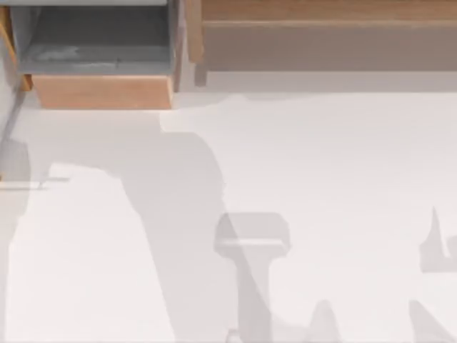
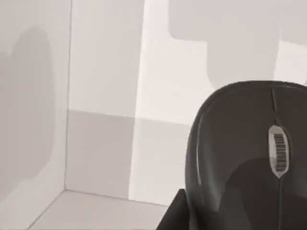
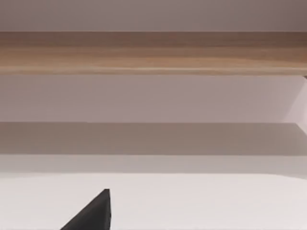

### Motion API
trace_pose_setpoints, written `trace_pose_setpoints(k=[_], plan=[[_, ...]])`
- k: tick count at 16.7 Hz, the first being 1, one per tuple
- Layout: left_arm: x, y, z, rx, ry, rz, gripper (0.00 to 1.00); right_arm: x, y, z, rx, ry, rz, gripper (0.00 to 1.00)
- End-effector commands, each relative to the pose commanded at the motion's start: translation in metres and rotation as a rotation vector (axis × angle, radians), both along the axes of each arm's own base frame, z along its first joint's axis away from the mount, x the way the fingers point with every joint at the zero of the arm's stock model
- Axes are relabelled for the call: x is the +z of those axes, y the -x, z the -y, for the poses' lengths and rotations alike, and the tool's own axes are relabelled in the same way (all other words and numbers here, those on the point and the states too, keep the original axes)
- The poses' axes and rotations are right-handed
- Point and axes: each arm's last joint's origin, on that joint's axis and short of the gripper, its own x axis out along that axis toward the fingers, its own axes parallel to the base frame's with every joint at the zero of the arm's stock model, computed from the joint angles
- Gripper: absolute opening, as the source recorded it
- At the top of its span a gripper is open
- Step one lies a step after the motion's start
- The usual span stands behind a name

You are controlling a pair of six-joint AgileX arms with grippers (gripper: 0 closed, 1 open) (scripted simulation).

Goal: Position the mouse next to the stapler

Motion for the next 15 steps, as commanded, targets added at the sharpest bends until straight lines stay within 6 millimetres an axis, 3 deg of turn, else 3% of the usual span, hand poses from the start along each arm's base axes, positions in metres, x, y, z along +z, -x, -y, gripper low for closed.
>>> trace_pose_setpoints(k=[3,7,11,15], plan=[[0.033,0.009,0.052,-0.006,-0.057,0.05,0.0,0.0,0.0,0.0,0.0,0.0,0.0,1.0],[0.051,0.027,0.148,-0.051,-0.072,0.103,0.0,0.0,0.0,0.0,0.0,0.0,0.0,1.0],[0.042,0.062,0.257,-0.114,-0.022,0.119,0.0,0.0,0.0,0.0,0.0,0.0,0.0,1.0],[0.017,0.122,0.36,-0.164,0.049,0.092,0.0,0.0,0.0,0.0,0.0,0.0,0.0,1.0]])
